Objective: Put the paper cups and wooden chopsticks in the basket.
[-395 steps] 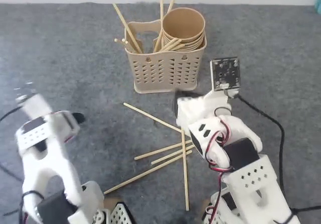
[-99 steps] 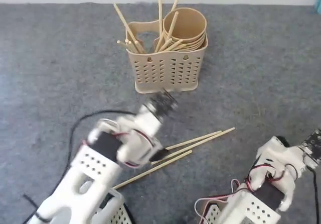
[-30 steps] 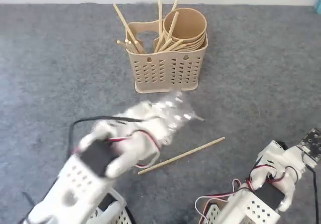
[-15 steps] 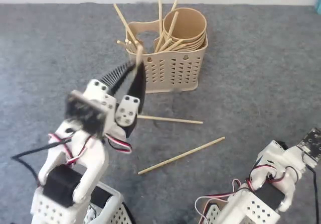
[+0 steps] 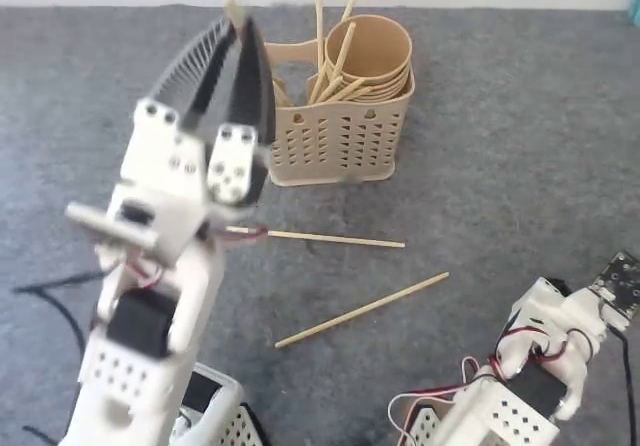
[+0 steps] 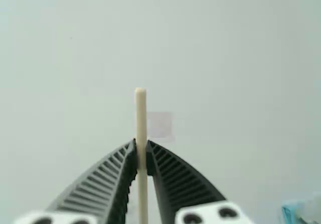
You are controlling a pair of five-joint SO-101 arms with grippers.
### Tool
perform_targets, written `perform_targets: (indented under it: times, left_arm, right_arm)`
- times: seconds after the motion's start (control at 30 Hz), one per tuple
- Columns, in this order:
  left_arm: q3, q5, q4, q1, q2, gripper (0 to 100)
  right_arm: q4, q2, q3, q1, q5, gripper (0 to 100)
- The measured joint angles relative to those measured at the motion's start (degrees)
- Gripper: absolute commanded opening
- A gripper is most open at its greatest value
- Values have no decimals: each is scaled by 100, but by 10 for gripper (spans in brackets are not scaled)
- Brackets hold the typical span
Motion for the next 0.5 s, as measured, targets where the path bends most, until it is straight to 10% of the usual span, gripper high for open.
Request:
perform_targets:
  times: [0.5]
  left_arm:
    - [-1240,0,-756,-281,3112,12]
  right_arm:
    - [0,0,62,0,0,6]
